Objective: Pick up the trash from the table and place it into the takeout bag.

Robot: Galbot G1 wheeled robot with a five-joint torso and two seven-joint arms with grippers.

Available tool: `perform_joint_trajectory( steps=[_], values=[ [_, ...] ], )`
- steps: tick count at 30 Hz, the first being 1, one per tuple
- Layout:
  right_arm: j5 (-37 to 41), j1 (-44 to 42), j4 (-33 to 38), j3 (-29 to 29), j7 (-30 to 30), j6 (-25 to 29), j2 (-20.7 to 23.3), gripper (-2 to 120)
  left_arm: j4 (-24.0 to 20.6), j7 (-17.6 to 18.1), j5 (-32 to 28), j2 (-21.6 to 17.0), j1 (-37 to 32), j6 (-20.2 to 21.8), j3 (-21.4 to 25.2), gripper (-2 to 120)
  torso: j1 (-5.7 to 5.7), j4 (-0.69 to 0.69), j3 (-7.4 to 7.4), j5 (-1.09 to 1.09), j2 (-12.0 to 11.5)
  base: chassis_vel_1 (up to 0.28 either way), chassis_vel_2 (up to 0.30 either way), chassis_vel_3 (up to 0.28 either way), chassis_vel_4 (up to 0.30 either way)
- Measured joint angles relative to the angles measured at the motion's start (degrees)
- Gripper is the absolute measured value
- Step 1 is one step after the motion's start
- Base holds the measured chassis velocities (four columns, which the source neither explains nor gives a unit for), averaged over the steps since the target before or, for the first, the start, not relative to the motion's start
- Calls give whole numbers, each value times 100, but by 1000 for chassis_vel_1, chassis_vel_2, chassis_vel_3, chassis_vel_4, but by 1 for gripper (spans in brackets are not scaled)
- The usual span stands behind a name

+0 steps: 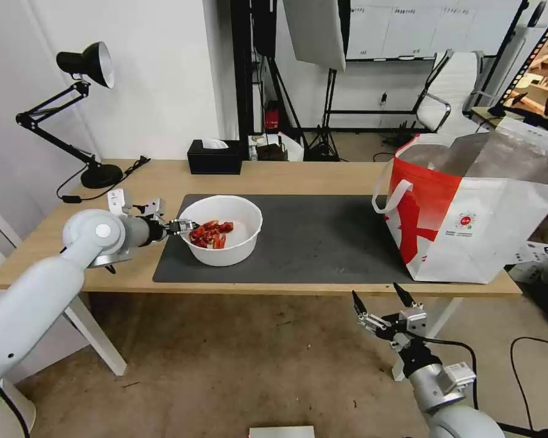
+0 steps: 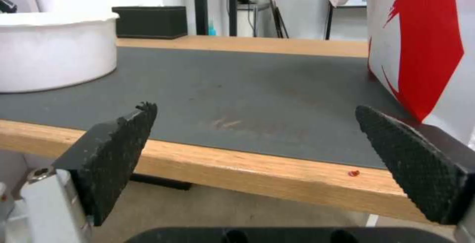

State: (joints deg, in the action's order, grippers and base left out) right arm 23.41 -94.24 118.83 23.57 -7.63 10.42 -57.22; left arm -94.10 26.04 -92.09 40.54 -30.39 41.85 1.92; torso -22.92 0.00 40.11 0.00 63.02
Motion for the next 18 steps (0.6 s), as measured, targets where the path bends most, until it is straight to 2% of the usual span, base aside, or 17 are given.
perform_joint_trajectory(
  steps=[11,18],
  values=[
    [0,1,0,0,0,0,0,100,-206,98,-82,-4,-169,-427,50,0,0,0,0,0,0,0,0,0,0],
    [0,0,0,0,0,0,0,100,-294,176,-15,50,-179,-701,36,0,0,0,0,0,1,0,0,0,0]
  ],
)
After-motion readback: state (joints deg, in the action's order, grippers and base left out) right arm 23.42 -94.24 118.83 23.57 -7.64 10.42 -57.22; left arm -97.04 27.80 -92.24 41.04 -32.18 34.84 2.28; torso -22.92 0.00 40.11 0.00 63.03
